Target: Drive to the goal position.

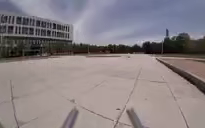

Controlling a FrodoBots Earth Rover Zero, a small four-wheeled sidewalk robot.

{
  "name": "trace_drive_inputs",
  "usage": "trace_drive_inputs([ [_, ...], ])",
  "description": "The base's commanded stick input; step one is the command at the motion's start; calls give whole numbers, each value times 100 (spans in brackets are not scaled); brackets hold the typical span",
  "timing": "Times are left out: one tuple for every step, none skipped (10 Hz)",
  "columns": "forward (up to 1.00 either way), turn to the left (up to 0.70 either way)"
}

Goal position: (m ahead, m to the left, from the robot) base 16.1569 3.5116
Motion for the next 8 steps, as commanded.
trace_drive_inputs([
  [100, 3],
  [100, 2],
  [100, 2],
  [100, 2],
  [100, 2],
  [100, 2],
  [100, 2],
  [100, 2],
])
